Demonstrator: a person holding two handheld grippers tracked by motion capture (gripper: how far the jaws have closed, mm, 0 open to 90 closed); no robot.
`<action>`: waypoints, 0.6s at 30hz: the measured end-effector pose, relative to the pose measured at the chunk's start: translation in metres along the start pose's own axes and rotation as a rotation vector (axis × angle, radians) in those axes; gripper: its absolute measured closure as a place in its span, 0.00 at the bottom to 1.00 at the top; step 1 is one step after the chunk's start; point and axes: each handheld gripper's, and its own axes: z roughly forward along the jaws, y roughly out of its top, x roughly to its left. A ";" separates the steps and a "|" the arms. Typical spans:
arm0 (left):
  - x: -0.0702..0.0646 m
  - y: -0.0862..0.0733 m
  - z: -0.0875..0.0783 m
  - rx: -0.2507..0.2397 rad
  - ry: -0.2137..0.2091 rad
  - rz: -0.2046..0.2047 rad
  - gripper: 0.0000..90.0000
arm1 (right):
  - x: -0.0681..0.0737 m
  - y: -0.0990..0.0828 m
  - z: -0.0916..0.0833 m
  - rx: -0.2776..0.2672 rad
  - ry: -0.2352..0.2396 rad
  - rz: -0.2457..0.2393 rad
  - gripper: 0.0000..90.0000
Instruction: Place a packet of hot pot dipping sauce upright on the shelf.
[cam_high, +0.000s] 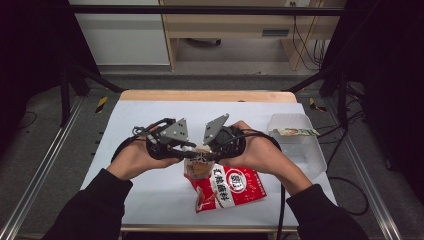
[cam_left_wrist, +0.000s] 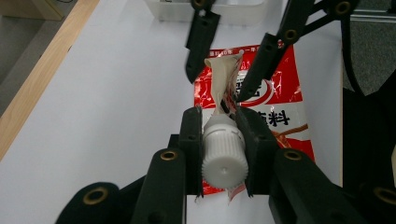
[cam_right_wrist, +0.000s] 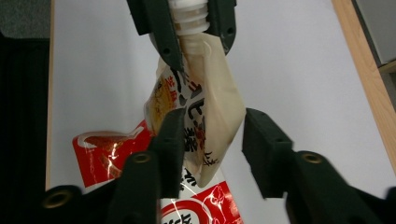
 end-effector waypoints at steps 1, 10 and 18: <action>0.000 -0.001 0.001 -0.014 0.001 -0.001 0.81 | 0.000 0.000 0.000 0.010 0.001 -0.003 0.79; -0.001 -0.003 0.003 -0.027 0.005 -0.003 0.81 | 0.002 0.006 -0.002 0.060 0.007 0.027 0.97; -0.003 -0.006 0.001 -0.082 0.022 -0.028 0.54 | -0.004 0.013 -0.017 0.091 -0.019 0.025 0.98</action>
